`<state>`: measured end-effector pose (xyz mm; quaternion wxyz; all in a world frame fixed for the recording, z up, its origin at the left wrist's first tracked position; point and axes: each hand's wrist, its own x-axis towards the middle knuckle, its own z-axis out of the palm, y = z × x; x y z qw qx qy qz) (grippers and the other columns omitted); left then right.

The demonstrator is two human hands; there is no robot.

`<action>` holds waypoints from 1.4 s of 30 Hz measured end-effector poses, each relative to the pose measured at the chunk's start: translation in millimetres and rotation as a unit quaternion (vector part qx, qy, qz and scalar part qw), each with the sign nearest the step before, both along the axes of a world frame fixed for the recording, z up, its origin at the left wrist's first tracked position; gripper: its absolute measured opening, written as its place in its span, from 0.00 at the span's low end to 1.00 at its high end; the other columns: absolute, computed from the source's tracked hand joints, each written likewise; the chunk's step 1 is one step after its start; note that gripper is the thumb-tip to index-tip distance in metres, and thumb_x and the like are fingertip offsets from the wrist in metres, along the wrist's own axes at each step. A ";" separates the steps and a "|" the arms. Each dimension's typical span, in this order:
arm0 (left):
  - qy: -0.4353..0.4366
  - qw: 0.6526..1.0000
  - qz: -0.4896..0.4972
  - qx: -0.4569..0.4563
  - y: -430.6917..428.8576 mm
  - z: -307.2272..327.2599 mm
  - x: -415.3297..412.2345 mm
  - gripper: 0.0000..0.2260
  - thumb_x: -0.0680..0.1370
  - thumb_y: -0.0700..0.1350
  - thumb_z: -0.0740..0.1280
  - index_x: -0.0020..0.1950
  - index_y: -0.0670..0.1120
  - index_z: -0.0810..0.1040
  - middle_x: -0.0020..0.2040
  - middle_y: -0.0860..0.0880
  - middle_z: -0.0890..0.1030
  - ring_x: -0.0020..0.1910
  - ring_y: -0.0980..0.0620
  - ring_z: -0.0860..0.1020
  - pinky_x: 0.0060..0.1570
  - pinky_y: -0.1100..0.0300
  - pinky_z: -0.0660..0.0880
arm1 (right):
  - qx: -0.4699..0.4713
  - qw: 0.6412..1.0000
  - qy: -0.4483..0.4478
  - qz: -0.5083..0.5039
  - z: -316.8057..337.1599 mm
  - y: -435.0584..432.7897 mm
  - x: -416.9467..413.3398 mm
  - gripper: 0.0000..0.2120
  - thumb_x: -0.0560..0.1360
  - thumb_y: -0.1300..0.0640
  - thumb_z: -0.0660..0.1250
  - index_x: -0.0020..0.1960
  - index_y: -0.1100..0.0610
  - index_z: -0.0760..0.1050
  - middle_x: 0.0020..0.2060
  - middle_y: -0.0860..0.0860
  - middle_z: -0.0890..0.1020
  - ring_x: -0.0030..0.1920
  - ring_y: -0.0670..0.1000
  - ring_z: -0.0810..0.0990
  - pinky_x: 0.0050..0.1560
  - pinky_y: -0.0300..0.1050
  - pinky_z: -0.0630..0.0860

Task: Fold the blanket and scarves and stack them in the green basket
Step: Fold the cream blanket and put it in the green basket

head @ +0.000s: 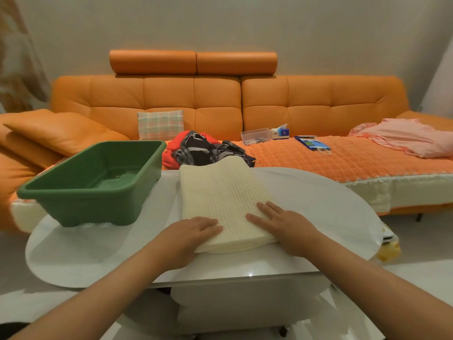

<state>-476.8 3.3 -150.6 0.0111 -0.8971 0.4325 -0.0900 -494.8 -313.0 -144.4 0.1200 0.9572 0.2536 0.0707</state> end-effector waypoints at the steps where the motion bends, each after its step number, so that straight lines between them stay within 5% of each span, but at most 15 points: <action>1: -0.018 1.000 -0.005 -0.006 -0.2 -3.2 1.6 0.33 0.74 0.37 0.68 0.77 0.52 0.63 0.74 0.49 0.68 0.70 0.47 0.70 0.64 0.54 0.72 | 0.016 1.000 -0.020 0.005 -0.5 1.6 0.2 0.40 0.71 0.64 0.70 0.78 0.48 0.60 0.75 0.60 0.65 0.72 0.63 0.67 0.46 0.56 0.80; 5: -0.043 0.996 0.015 -0.074 -2.2 5.0 5.2 0.25 0.73 0.37 0.70 0.68 0.50 0.71 0.60 0.50 0.74 0.50 0.47 0.78 0.41 0.55 0.78 | 0.044 0.998 -0.051 0.002 13.1 4.3 -1.4 0.23 0.74 0.59 0.64 0.68 0.49 0.69 0.60 0.50 0.77 0.56 0.56 0.78 0.43 0.51 0.77; 10: -0.031 0.966 -0.009 -0.255 9.3 47.7 7.2 0.20 0.69 0.39 0.74 0.59 0.50 0.76 0.54 0.56 0.75 0.43 0.53 0.77 0.38 0.58 0.76 | 0.128 0.979 -0.120 0.106 59.5 4.1 -13.1 0.14 0.64 0.53 0.68 0.49 0.52 0.76 0.37 0.47 0.78 0.27 0.53 0.73 0.25 0.42 0.67; 15: -0.084 0.882 0.011 -0.464 4.1 96.0 7.8 0.16 0.69 0.39 0.70 0.55 0.46 0.75 0.48 0.53 0.78 0.45 0.54 0.78 0.42 0.60 0.76 | 0.295 0.913 -0.235 0.158 94.4 11.5 -6.2 0.17 0.65 0.55 0.69 0.53 0.56 0.80 0.47 0.51 0.77 0.36 0.49 0.74 0.31 0.40 0.72; 18: -0.039 0.828 0.091 -0.552 -1.7 111.2 32.1 0.18 0.73 0.38 0.70 0.59 0.52 0.72 0.49 0.54 0.78 0.47 0.58 0.78 0.44 0.62 0.75 | 0.471 0.837 -0.255 0.112 103.0 18.9 15.9 0.19 0.68 0.55 0.66 0.58 0.58 0.77 0.50 0.50 0.79 0.46 0.46 0.77 0.44 0.35 0.76; 20: -0.013 0.803 0.148 -0.578 -5.6 113.2 56.0 0.19 0.76 0.39 0.68 0.62 0.54 0.69 0.49 0.54 0.77 0.46 0.56 0.77 0.44 0.55 0.75 | 0.533 0.810 -0.240 0.047 100.8 23.8 38.5 0.20 0.71 0.54 0.68 0.62 0.57 0.76 0.52 0.48 0.80 0.49 0.42 0.76 0.49 0.29 0.73; 25: 0.003 0.835 0.238 -0.496 -14.9 87.9 121.5 0.18 0.77 0.37 0.62 0.64 0.53 0.68 0.55 0.46 0.75 0.50 0.44 0.76 0.47 0.51 0.75 | 0.524 0.833 -0.157 -0.077 79.9 27.8 101.9 0.20 0.76 0.59 0.69 0.67 0.52 0.73 0.62 0.48 0.78 0.58 0.43 0.73 0.60 0.40 0.71; 30: 0.015 0.850 0.280 -0.446 -19.1 64.2 161.7 0.14 0.78 0.38 0.61 0.61 0.51 0.74 0.59 0.45 0.74 0.55 0.43 0.74 0.52 0.49 0.74 | 0.486 0.858 -0.110 -0.128 59.2 20.9 150.2 0.20 0.79 0.61 0.66 0.69 0.51 0.73 0.66 0.50 0.75 0.65 0.51 0.74 0.62 0.41 0.67; 34: -0.004 0.911 0.317 -0.264 -28.7 46.2 168.4 0.22 0.77 0.35 0.60 0.67 0.53 0.75 0.66 0.50 0.71 0.60 0.45 0.74 0.51 0.51 0.72 | 0.382 0.894 0.010 -0.234 31.2 16.0 177.5 0.19 0.83 0.57 0.58 0.73 0.50 0.69 0.70 0.52 0.73 0.66 0.55 0.73 0.64 0.49 0.70; 38: 0.190 0.907 0.281 -0.251 -35.2 48.3 167.4 0.15 0.81 0.53 0.59 0.65 0.58 0.77 0.68 0.56 0.75 0.67 0.52 0.72 0.68 0.51 0.67 | 0.372 0.891 0.072 -0.251 17.5 8.8 187.8 0.18 0.84 0.55 0.53 0.71 0.52 0.72 0.68 0.51 0.76 0.67 0.54 0.74 0.67 0.48 0.69; 40: 0.238 0.919 0.271 -0.159 -33.1 48.4 167.6 0.28 0.75 0.69 0.58 0.72 0.59 0.70 0.72 0.57 0.71 0.70 0.51 0.69 0.70 0.48 0.65 | 0.381 0.894 0.058 -0.231 16.7 7.7 189.6 0.18 0.84 0.55 0.54 0.71 0.51 0.72 0.69 0.52 0.76 0.67 0.54 0.73 0.68 0.48 0.68; 42: 0.204 0.934 0.277 -0.097 -26.3 45.3 170.2 0.33 0.73 0.73 0.58 0.75 0.60 0.66 0.74 0.56 0.69 0.72 0.49 0.67 0.69 0.44 0.65 | 0.401 0.894 0.063 -0.190 19.4 9.5 186.0 0.19 0.83 0.55 0.55 0.73 0.48 0.71 0.74 0.51 0.69 0.72 0.52 0.68 0.72 0.49 0.63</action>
